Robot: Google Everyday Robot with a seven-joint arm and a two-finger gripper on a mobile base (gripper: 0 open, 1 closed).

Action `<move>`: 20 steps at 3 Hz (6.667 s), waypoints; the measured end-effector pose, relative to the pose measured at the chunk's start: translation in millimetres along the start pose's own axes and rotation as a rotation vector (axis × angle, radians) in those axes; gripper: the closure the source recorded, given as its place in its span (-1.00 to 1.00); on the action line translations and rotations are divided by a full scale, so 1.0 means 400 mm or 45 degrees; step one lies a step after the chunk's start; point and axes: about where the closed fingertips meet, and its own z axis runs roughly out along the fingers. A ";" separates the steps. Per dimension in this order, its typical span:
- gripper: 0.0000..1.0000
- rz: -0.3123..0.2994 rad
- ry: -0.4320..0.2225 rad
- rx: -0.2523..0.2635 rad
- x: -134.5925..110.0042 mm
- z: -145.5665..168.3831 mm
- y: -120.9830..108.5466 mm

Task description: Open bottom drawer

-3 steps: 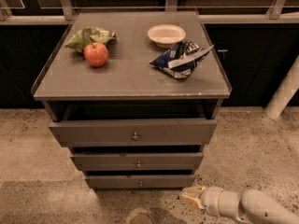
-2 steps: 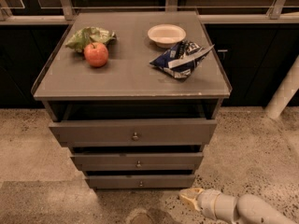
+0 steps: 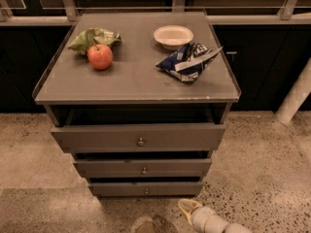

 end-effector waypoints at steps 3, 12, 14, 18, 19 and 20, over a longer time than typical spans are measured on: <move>1.00 0.013 0.009 -0.006 0.039 0.115 -0.006; 1.00 -0.103 -0.042 0.154 0.057 0.405 -0.255; 1.00 -0.099 -0.014 0.217 0.087 0.444 -0.319; 1.00 -0.064 0.078 0.209 0.110 0.480 -0.343; 1.00 -0.015 0.122 0.177 0.134 0.468 -0.343; 1.00 -0.015 0.122 0.177 0.124 0.463 -0.342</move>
Offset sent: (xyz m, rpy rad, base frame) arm 0.0109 0.0097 -0.0444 -0.0015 0.0671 -0.0587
